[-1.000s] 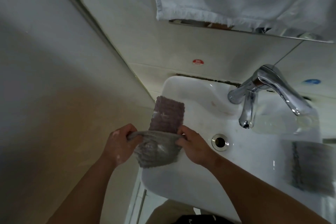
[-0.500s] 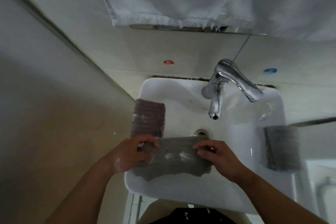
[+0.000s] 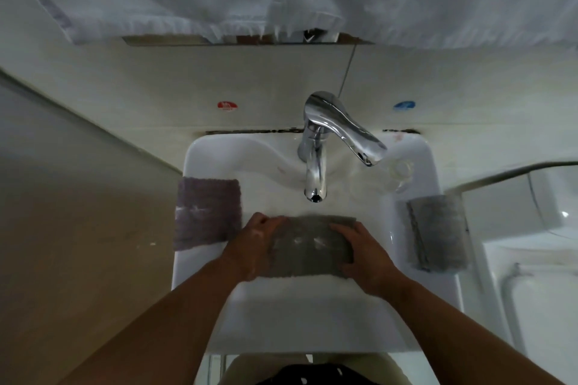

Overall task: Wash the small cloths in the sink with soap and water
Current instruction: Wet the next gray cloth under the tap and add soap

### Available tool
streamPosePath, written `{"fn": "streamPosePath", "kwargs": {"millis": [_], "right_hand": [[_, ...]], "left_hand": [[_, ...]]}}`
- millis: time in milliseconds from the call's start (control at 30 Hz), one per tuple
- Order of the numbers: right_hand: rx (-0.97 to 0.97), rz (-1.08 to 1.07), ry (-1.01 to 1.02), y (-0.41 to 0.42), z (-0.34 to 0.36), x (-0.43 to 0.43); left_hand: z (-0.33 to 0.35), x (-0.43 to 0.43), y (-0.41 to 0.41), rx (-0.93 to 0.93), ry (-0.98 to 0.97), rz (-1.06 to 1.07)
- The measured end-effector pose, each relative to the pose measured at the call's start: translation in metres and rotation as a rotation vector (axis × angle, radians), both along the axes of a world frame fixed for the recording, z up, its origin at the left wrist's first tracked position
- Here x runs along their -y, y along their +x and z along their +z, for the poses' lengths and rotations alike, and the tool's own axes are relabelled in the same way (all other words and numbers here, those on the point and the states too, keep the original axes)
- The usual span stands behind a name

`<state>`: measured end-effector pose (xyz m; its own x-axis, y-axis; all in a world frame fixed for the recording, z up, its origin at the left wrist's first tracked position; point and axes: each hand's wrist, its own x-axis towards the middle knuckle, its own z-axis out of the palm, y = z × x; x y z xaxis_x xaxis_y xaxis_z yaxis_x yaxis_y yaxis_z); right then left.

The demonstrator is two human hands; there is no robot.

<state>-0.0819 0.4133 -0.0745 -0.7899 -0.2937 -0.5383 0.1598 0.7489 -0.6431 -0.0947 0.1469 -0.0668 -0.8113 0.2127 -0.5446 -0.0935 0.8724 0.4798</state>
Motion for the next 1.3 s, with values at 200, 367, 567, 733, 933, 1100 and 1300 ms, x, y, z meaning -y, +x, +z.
{"fn": "streamPosePath", "kwargs": {"millis": [200,367,567,733,933,1100,1300], "right_hand": [[-0.065,0.046,0.167,-0.007,-0.019,0.001],[-0.137,-0.049,0.309,0.003,-0.013,-0.003],[-0.246,-0.183,0.2,0.009,0.039,0.002],[-0.457,-0.327,-0.141,-0.001,0.129,0.023],[-0.398,-0.547,-0.452,-0.031,0.179,0.038],[-0.414,-0.597,-0.471,-0.043,0.199,0.046],[-0.47,-0.528,-0.46,-0.052,0.212,0.053]], "left_hand": [[-0.019,0.013,0.003,-0.24,-0.08,0.13],[-0.023,0.017,0.018,-0.264,-0.176,0.024],[-0.029,0.021,0.022,-0.23,-0.194,-0.028],[-0.029,0.025,0.02,-0.173,-0.21,-0.078],[-0.027,0.024,0.02,-0.17,-0.204,-0.069],[-0.029,0.027,0.019,-0.152,-0.193,-0.072],[-0.028,0.027,0.017,-0.189,-0.181,-0.07]]}}
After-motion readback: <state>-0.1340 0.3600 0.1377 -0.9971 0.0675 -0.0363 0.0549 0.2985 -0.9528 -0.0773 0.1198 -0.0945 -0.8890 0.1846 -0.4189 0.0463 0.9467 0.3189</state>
